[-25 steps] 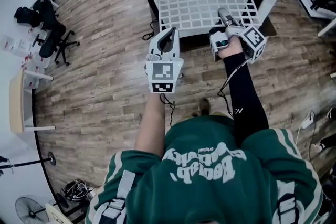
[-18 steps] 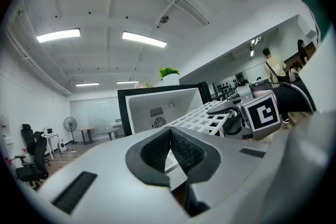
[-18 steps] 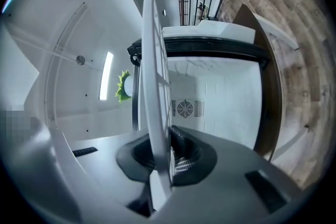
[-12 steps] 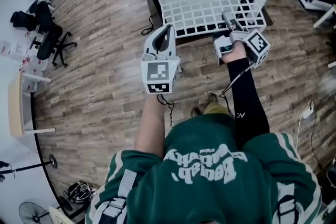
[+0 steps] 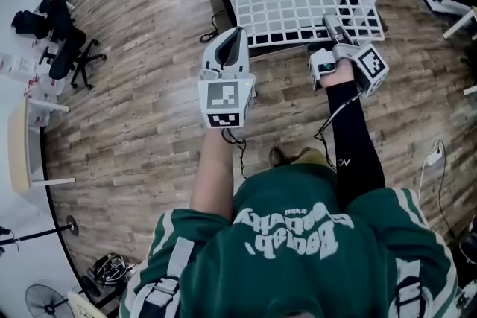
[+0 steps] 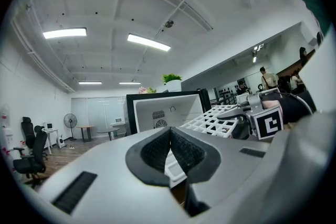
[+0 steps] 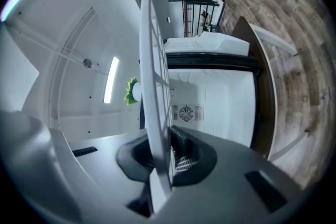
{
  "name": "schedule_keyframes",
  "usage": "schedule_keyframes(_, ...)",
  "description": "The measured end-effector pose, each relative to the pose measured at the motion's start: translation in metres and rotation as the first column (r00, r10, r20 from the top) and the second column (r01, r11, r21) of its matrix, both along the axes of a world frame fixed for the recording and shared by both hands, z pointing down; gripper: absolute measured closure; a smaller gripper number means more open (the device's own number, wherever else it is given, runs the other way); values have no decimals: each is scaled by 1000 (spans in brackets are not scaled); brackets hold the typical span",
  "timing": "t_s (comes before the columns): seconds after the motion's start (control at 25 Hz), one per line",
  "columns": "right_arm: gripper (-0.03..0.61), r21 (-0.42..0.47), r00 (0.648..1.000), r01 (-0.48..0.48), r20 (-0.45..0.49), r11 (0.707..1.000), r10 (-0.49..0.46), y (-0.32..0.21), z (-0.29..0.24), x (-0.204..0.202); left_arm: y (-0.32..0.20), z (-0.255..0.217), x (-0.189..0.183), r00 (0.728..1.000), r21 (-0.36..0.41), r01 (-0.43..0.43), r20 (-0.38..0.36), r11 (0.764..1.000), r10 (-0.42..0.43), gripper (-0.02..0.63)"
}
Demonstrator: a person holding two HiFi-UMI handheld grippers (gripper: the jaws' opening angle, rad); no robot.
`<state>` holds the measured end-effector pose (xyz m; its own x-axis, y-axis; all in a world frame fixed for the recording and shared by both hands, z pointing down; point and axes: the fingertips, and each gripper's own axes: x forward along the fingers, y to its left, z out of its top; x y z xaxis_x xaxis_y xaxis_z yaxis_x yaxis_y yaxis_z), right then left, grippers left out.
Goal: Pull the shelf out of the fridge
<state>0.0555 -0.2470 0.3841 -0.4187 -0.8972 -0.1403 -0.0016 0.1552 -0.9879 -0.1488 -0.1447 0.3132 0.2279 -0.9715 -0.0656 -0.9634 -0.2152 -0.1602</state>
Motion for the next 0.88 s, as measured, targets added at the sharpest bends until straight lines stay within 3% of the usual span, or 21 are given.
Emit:
schedule_keyframes(0.52, 538, 80, 989, 11, -147, 997, 1, -2, -9, 3, -11, -2, -2, 999, 10, 26, -31, 1000, -26, 597)
schedule_keyframes(0.88, 538, 201, 924, 60, -382, 978, 21, 0, -32, -5, -10, -3, -7, 998, 5, 53, -22, 999, -53, 597)
